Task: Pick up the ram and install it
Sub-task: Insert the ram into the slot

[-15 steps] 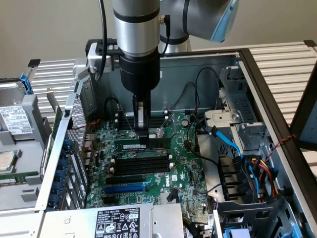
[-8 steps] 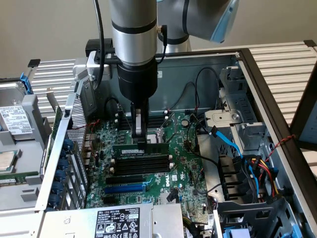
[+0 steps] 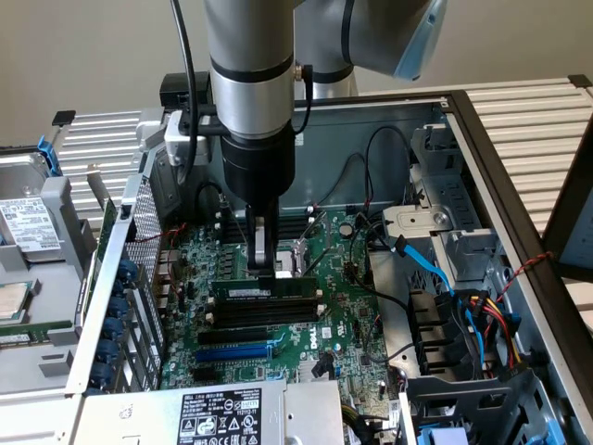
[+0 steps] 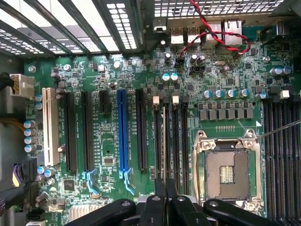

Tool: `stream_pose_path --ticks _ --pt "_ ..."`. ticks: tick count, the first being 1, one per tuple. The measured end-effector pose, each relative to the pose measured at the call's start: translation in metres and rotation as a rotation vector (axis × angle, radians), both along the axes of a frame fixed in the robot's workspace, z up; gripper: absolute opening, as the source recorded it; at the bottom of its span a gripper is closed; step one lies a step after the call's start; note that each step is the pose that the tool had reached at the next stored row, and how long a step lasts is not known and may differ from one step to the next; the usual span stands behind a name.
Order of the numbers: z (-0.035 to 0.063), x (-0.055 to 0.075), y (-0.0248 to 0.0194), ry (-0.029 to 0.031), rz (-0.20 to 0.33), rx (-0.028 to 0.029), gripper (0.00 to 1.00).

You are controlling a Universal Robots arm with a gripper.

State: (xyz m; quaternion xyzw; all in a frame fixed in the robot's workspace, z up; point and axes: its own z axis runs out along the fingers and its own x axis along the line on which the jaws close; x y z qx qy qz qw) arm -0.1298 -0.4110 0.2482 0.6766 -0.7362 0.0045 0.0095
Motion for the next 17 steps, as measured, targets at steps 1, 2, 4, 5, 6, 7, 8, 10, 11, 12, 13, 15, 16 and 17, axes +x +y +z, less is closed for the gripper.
stream_pose_path --ticks 1,2,4,5,6,7,8,10,11,12,13,15,16,17 --pt "-0.0009 0.0 -0.0001 0.0 0.0 0.0 0.12" --pt "-0.0017 0.0 -0.0002 0.0001 0.0 -0.0001 0.12" --pt "-0.0035 0.0 -0.0005 0.0 0.0 0.0 0.12" --pt "-0.004 0.0 -0.0006 0.0001 0.0 -0.0001 0.12" --pt "-0.0044 0.0 -0.0007 0.0001 0.0 -0.0002 0.12" --pt "-0.0046 0.0 -0.0008 0.0001 0.0 -0.0002 0.12" --pt "-0.0048 0.0 -0.0008 0.0002 0.0 -0.0003 0.12" --pt "-0.005 0.0 -0.0008 0.0001 0.0 -0.0002 0.12" --pt "-0.0051 0.0 -0.0008 0.0001 0.0 -0.0001 0.12" --pt "-0.0052 0.0 -0.0008 0.0 0.0 -0.0001 0.12" --pt "-0.0057 0.0 -0.0009 -0.0001 0.0 0.0002 0.12" --pt "-0.0061 0.0 -0.0011 0.0 0.004 0.0001 0.12" --pt "-0.0061 0.0 -0.0011 0.0 0.005 0.0001 0.12" --pt "-0.0061 0.0 -0.0011 0.0001 0.005 -0.0001 0.12"
